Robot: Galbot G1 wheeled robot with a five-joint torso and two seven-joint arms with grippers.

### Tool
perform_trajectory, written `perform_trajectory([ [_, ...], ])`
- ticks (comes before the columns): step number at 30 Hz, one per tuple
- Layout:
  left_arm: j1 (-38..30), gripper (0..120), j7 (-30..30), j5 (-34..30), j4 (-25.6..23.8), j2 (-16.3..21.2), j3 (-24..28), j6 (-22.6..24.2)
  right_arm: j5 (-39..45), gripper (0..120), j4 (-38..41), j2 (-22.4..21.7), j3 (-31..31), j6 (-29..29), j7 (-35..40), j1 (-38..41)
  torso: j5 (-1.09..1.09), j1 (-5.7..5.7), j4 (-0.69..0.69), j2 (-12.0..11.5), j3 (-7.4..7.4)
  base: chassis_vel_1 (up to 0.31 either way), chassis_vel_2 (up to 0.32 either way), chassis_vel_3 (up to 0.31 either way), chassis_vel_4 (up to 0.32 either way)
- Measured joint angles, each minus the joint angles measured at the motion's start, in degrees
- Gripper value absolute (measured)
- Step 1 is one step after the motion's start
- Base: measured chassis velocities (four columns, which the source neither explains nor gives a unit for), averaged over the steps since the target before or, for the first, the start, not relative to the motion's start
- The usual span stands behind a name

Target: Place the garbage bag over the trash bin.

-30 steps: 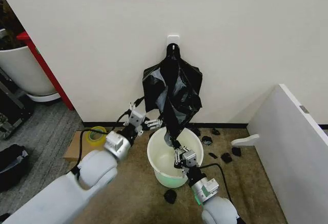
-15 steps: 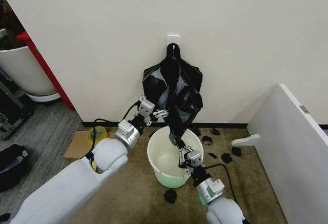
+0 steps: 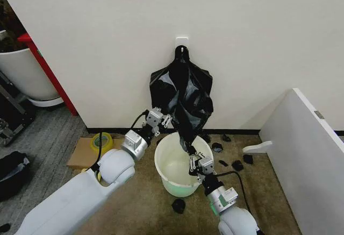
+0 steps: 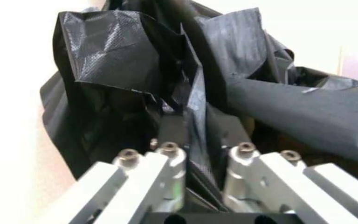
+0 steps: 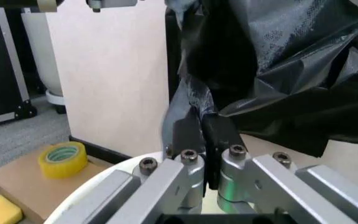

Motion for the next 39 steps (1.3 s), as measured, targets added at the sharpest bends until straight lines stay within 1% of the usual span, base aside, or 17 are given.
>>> perform_trajectory([
  [2,0.3,0,-0.1,0.0,0.0,-0.2,-0.4,0.0,0.2,0,0.3,-0.1,0.1,0.0,0.0,-0.2,0.0,0.0,0.0,0.0,0.0,0.0,0.0,0.0,0.0],
  [7,1.1,0,-0.4,0.0,-0.2,-0.5,-1.4,-0.1,0.5,0,1.3,-0.2,0.5,-0.1,-0.1,-0.9,0.0,0.0,0.0,0.0,0.0,0.0,0.0,0.0,0.0],
  [9,1.7,0,-0.7,0.0,-0.6,-0.7,-2.1,-0.3,0.5,6,2.2,-0.4,1.0,-0.1,-0.5,-1.8,0.0,0.0,0.0,0.0,0.0,0.0,0.0,0.0,0.0],
  [10,1.7,0,-0.7,0.0,-0.6,-0.7,-2.1,-0.3,0.5,6,2.2,-0.4,1.0,-0.1,-0.5,-1.8,0.0,0.0,0.0,0.0,0.0,0.0,0.0,0.0,0.0],
  [14,2.9,0,-0.7,-0.1,-1.1,-1.6,-3.6,-0.7,0.4,22,3.2,-1.3,2.4,0.7,-0.7,-4.1,0.01,0.0,0.0,0.0,0.0,0.0,0.0,0.0,0.0],
  [16,3.3,0,-0.8,-0.1,-1.1,-2.2,-4.1,-1.0,0.3,27,3.3,-2.1,3.7,1.4,-0.8,-5.6,0.01,0.0,0.0,0.0,0.0,0.0,0.0,0.0,0.0],
  [17,3.4,0,-0.8,-0.1,-1.1,-2.3,-4.2,-1.0,0.3,34,3.4,-2.2,3.9,1.6,-0.8,-5.9,0.01,0.0,0.0,0.0,0.0,0.0,0.0,0.0,0.0],
  [20,3.6,0,-0.9,-0.1,-1.2,-2.7,-4.4,-1.1,0.2,39,3.7,-2.7,5.0,2.1,-0.9,-7.2,-0.01,0.0,-0.01,0.0,0.0,0.0,0.0,0.0,0.0],
  [21,3.7,0,-0.9,-0.1,-1.2,-2.8,-4.4,-1.1,0.2,47,4.0,-2.9,5.4,2.2,-1.0,-7.6,0.0,0.0,-0.01,0.0,0.0,0.0,0.0,0.0,0.0],
  [25,4.0,0,-1.0,-0.1,-1.9,-3.1,-4.5,-1.2,2.4,64,7.6,-4.5,7.8,1.8,-0.5,-9.2,0.0,0.0,-0.01,0.0,0.0,0.0,0.0,0.0,0.0],
  [26,4.0,0,-1.0,-0.1,-1.9,-3.1,-4.5,-1.2,2.4,64,7.6,-4.5,7.8,1.8,-0.5,-9.2,0.0,0.0,-0.01,0.0,0.0,0.0,0.0,0.0,0.0],
  [31,5.0,0,-1.0,0.0,-2.1,-3.1,-4.9,-1.2,8.0,84,10.0,-7.3,7.8,-2.1,1.4,-4.0,0.0,0.0,0.01,0.0,0.0,0.0,0.0,0.0,0.0],
  [34,5.0,0,-1.0,0.0,-1.7,-3.2,-4.9,-1.2,10.8,96,10.0,-9.7,5.8,-4.9,2.2,-0.2,0.01,0.0,0.01,0.0,0.0,0.0,0.0,0.0,0.0],
  [35,5.0,0,-1.0,0.0,-1.7,-3.2,-4.9,-1.2,10.8,96,10.0,-9.7,5.8,-4.9,2.2,-0.2,0.01,0.0,0.01,0.0,0.0,0.0,0.0,0.0,0.0],
  [36,4.3,0,-1.0,0.0,-1.2,-3.4,-4.3,-1.2,11.2,98,9.1,-11.4,4.4,-6.0,2.5,2.0,0.01,0.0,0.03,0.0,0.0,0.0,0.0,0.0,0.0],
  [38,2.6,0,-0.9,-0.5,-0.5,-4.0,-2.6,-1.3,11.5,100,7.9,-13.2,3.2,-7.1,3.1,5.0,-0.01,0.01,-0.04,0.0,0.01,0.0,0.0,0.0,0.0],
  [39,2.3,0,-0.9,-0.5,-0.3,-4.4,-2.1,-1.3,11.4,100,6.9,-13.7,2.1,-7.4,3.5,7.8,0.03,0.01,-0.02,0.0,0.01,0.0,0.0,0.0,0.0],
])
